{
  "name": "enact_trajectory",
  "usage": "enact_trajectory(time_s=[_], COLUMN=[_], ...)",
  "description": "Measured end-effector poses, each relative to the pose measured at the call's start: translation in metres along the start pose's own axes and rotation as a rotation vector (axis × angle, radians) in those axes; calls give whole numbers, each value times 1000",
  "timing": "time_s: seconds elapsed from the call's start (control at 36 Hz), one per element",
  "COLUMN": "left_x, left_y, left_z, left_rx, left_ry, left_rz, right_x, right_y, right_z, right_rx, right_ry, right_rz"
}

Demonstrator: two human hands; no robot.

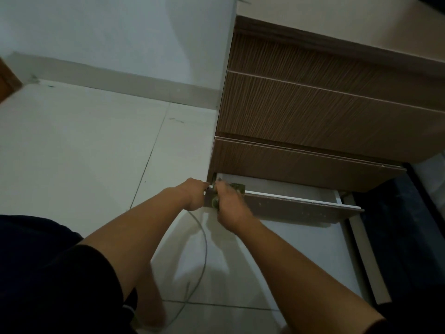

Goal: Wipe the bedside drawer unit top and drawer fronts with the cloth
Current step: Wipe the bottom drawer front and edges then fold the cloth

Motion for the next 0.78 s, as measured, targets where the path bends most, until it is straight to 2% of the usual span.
enact_trajectory(time_s=[0.11,0.17,0.31,0.44,0.58,0.78], left_x=[0,0,-7,-14,-21,-26], left_y=[-2,-5,-14,-10,-2,1], left_z=[0,-2,2,18,20,33], left_rx=[39,67,115,87,11,-58], left_ry=[24,34,93,118,69,93], left_rz=[15,72,208,208,206,224], right_x=[-1,0,1,2,9,26], right_y=[21,25,23,19,15,2], right_z=[-2,-1,3,14,34,90], right_rx=[246,297,271,254,254,285], right_ry=[-76,-93,-125,-126,-118,-45], right_rz=[-41,-56,-67,-36,6,33])
Point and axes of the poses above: each hand's wrist, its own x-axis away from the middle knuckle, its own y-axis out of the palm, z = x × y, the point moved 8 cm from there along -x, towards the middle knuckle, and after that the axes turned 9 degrees about x, right-handed, at the moved point
